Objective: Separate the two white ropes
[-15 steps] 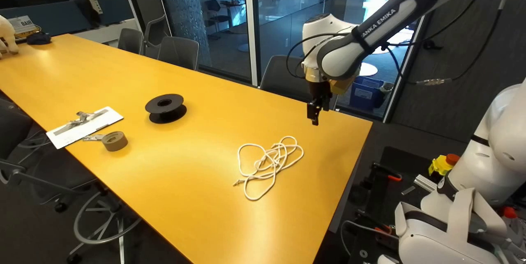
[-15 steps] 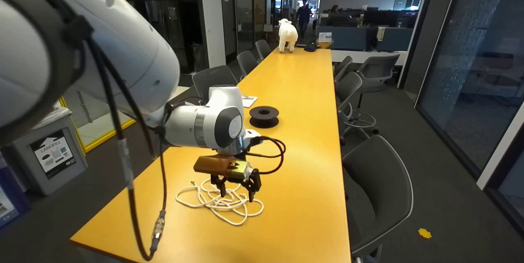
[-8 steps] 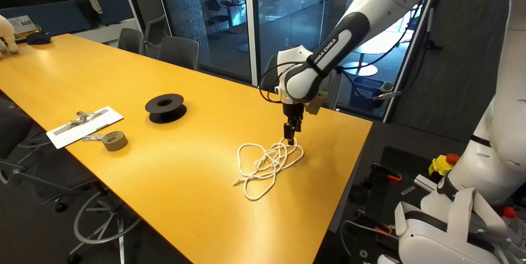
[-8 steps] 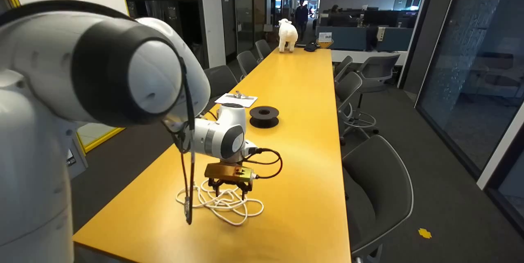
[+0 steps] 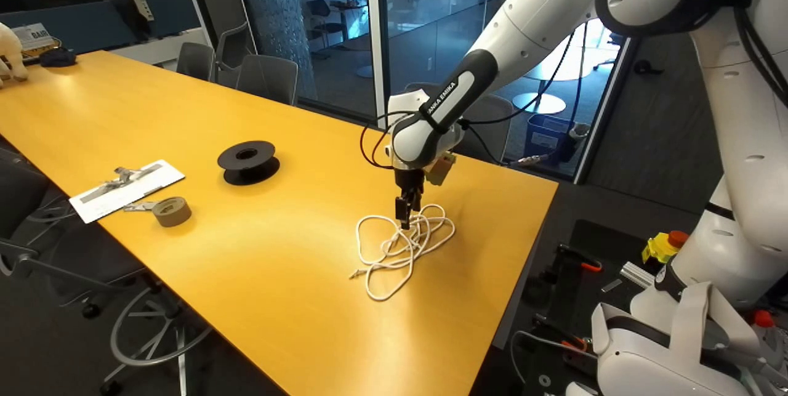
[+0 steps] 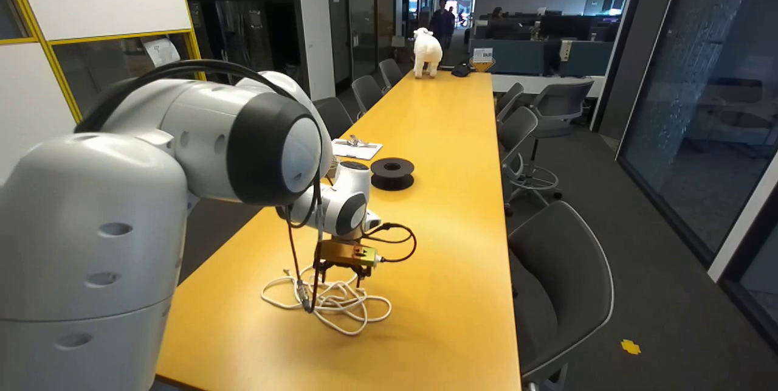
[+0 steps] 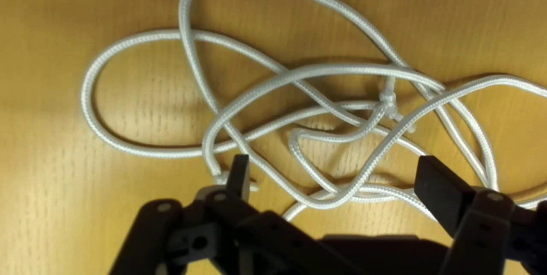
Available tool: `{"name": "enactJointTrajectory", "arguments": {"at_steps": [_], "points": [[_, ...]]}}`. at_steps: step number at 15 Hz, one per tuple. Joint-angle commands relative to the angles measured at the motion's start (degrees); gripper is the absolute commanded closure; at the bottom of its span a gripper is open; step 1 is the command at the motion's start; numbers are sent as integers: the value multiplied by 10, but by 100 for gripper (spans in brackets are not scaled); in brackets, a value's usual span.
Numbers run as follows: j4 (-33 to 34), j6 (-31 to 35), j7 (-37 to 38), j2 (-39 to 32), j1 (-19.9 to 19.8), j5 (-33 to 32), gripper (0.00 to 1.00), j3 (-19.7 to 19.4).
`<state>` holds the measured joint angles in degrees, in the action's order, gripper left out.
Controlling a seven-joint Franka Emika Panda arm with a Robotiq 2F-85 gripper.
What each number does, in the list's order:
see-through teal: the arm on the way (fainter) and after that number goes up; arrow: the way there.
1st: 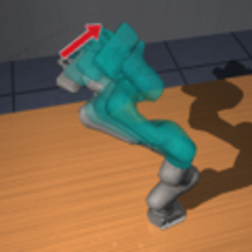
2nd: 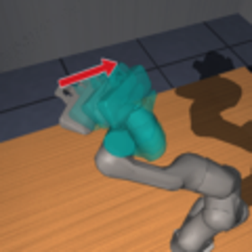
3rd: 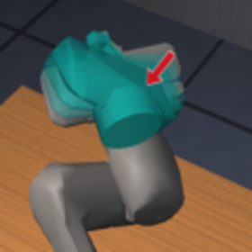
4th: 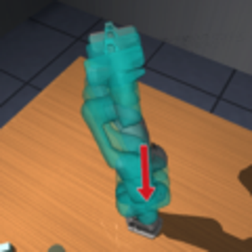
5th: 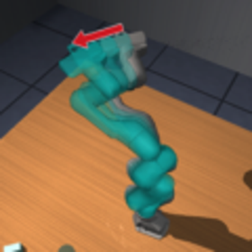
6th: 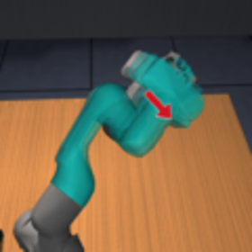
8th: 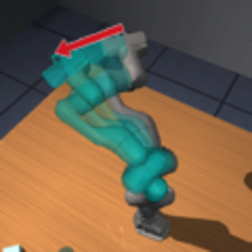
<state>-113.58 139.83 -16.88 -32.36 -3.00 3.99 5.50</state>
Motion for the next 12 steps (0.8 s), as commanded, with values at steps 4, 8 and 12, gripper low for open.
{"name": "enactJointTrajectory", "arguments": {"at_steps": [4,8,12], "points": [[53,0,24,-47,14,2,0,15],[48,-5,49,-49,31,-4,0,11],[49,-5,62,-53,39,-2,0,12]]}}
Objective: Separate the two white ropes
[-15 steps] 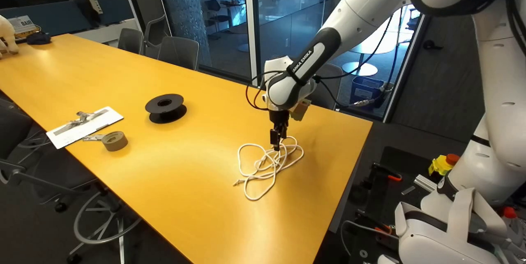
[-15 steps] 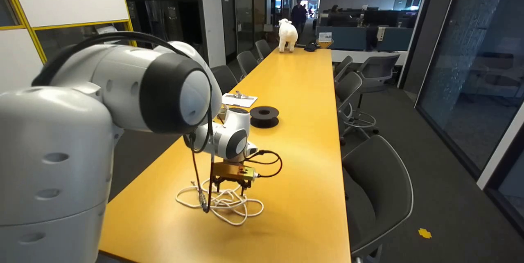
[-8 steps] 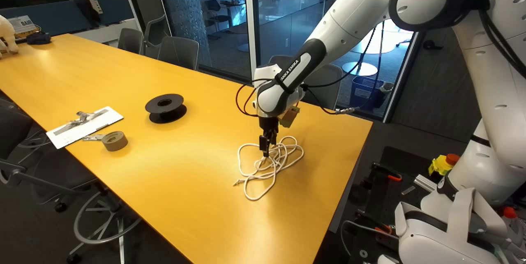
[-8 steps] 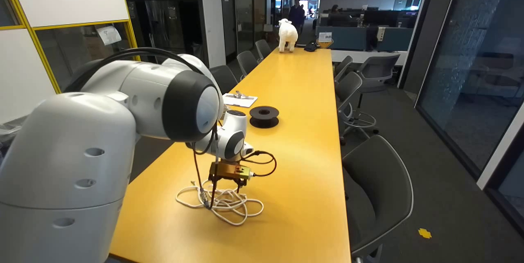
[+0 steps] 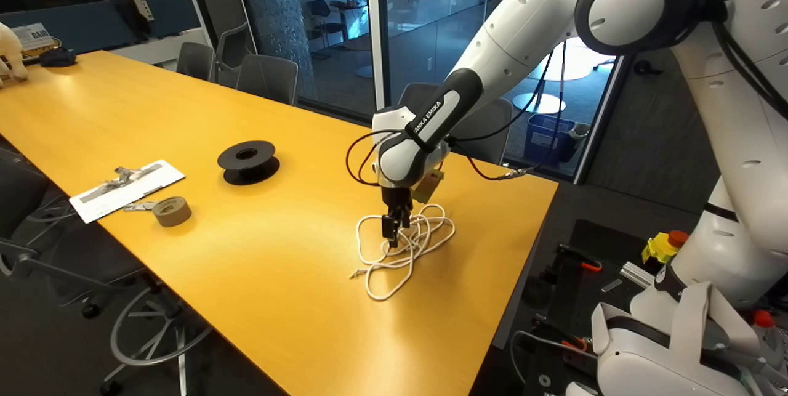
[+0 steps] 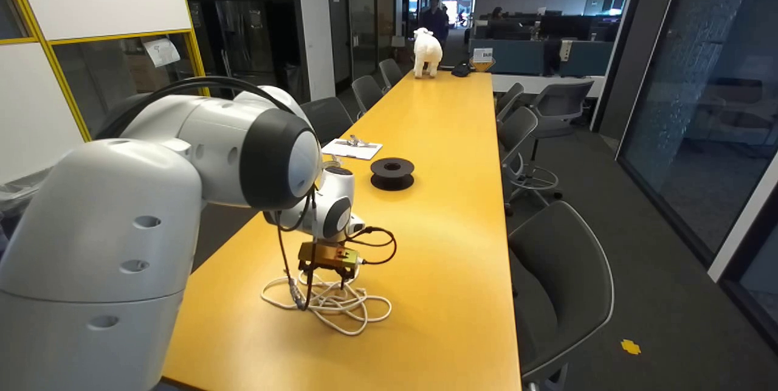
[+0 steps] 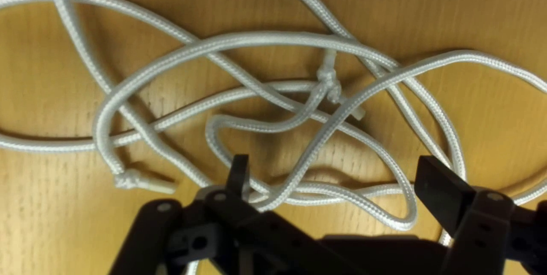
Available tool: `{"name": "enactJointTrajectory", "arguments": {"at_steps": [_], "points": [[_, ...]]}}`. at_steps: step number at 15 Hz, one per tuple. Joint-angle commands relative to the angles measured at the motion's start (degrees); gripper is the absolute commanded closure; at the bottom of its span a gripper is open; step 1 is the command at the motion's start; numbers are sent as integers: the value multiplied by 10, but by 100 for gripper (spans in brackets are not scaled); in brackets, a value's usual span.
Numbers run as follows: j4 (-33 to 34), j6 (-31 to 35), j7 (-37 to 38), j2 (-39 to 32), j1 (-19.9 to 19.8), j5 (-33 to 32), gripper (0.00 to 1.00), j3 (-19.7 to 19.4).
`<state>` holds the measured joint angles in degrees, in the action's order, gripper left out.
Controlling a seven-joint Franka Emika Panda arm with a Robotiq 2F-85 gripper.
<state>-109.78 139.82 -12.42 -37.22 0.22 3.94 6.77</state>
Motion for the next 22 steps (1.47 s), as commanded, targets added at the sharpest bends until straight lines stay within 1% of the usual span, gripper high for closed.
{"name": "enactJointTrajectory", "arguments": {"at_steps": [1,5,9,14,17,22], "points": [[12,-5,20,-5,8,-3,0,-1],[15,-14,22,-9,8,0,0,1],[3,-6,34,0,17,-6,0,-2],[10,-16,37,-10,19,-4,0,-1],[11,-9,62,-14,31,-19,0,-17],[15,-9,78,-17,32,-29,0,-28]]}}
